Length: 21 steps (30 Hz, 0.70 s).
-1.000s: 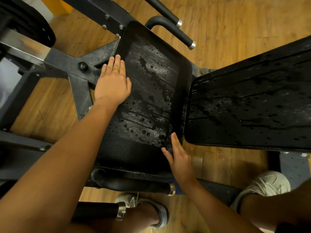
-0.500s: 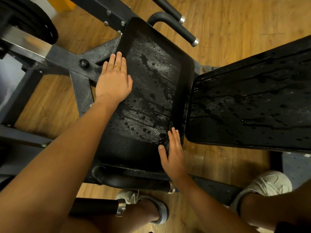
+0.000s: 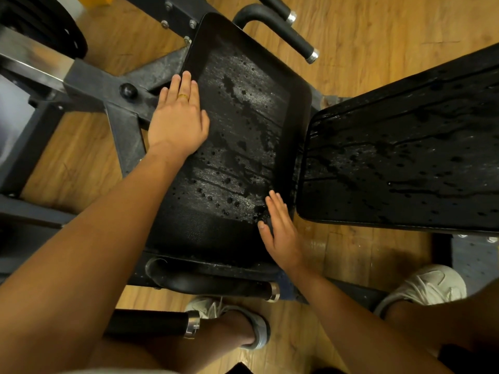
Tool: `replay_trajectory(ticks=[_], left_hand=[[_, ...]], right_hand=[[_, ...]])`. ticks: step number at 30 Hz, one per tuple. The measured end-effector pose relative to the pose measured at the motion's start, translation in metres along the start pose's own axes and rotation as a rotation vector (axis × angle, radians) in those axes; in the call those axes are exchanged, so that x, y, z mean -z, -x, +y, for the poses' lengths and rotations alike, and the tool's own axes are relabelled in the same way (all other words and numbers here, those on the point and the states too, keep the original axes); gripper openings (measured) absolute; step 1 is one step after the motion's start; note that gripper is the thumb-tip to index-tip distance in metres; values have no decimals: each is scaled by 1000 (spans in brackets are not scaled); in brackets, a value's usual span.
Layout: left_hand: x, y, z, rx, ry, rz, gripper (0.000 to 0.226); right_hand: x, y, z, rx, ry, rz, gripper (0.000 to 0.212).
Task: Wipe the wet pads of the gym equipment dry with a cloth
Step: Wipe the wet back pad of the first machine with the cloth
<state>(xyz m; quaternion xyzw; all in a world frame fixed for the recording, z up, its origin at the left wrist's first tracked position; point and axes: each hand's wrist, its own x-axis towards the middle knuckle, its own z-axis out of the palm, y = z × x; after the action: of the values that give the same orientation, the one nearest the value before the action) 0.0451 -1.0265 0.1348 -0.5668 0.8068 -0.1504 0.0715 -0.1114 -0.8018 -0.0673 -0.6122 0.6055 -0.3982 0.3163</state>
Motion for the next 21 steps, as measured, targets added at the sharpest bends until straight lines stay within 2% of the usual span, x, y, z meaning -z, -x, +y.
replay_trajectory(ticks=[4,7,11,15,21], left_hand=[[1,0,0,-1,-14,2,65],[0,0,0,-4,-19,0,65],[0,-1,0,-2,-15,3,65],[-1,-1,0,-2,-17,12,65],[-3,-2,-1,-2,-27,22,65]], right_hand=[[-17,-5,-19,-304,-201,287,56],[-21,-22,-29,-458,-228,361,54],[-17,-16,-28,-378,-209,281,58],[-13,1,-18,-234,-77,148,62],[-13,-28,-23,-301,-59,213,60]])
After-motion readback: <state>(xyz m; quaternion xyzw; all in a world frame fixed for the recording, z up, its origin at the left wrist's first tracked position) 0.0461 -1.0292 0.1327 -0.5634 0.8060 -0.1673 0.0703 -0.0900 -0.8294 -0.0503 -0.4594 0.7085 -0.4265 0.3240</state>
